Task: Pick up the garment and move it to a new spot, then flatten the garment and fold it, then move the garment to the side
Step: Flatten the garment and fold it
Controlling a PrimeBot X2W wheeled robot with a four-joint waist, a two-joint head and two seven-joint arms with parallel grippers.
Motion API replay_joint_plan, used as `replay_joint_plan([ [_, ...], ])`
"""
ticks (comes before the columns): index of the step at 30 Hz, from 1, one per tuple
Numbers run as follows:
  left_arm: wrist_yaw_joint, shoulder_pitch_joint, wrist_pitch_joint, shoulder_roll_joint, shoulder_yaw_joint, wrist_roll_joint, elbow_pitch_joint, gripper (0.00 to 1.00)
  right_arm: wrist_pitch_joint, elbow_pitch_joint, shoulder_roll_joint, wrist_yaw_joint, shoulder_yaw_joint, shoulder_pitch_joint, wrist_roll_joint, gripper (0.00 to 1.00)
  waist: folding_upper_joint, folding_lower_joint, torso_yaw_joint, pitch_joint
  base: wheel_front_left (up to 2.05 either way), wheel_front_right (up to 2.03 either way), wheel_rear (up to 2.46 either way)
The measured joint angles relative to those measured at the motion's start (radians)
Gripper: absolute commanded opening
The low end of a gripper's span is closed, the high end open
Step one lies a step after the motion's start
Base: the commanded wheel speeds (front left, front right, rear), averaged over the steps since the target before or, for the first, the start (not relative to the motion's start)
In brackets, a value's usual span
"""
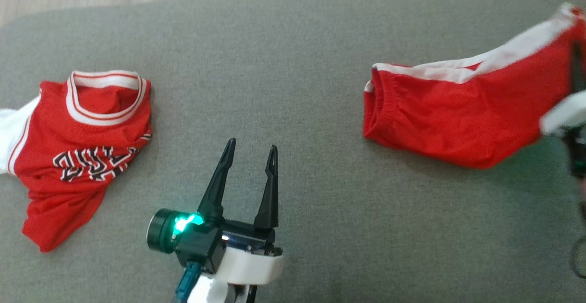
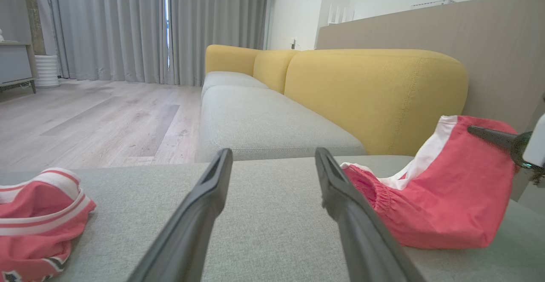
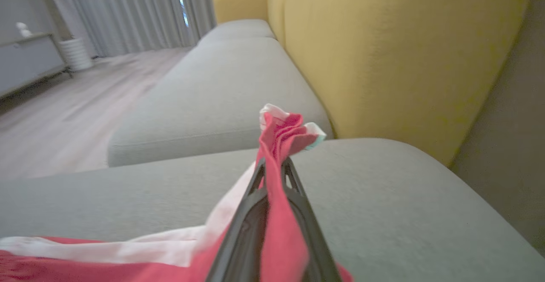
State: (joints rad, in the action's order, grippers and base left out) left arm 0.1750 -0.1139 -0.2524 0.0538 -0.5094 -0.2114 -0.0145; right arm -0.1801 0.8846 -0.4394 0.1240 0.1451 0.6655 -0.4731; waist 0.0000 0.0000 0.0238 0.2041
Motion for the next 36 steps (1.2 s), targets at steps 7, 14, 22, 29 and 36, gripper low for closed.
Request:
replay_joint_plan([
  [7,-0.013,0.029,0.000,0.000,0.003,0.000,-0.013,1.00,-0.006,-0.156,0.124,0.000,0.081,-0.003,0.017,0.00,0.0000,-0.0001,-0.003,-0.045,0.00,0.00,0.00],
  [14,-0.018,0.037,0.000,0.000,-0.004,0.000,-0.019,1.00,0.006,-0.198,0.272,0.000,0.175,-0.102,0.143,0.00,0.0000,0.0000,0.046,-0.049,0.00,0.00,0.00],
  [22,-0.018,0.037,0.000,0.000,-0.014,-0.009,-0.024,1.00,-0.046,-0.019,0.356,0.000,0.159,-0.144,0.241,0.00,0.0000,0.0000,0.102,-0.043,0.00,0.00,0.00],
  [29,-0.016,0.038,0.000,0.000,-0.007,-0.011,-0.027,1.00,-0.068,-0.054,0.367,0.000,0.179,-0.151,0.230,1.00,0.0000,0.0000,0.104,-0.069,0.00,0.00,0.00],
  [36,-0.007,0.093,0.000,0.001,0.036,-0.010,-0.010,1.00,-0.071,-0.379,0.371,0.000,0.290,-0.392,0.155,1.00,0.0000,0.0000,0.062,-0.128,0.00,0.00,0.00],
])
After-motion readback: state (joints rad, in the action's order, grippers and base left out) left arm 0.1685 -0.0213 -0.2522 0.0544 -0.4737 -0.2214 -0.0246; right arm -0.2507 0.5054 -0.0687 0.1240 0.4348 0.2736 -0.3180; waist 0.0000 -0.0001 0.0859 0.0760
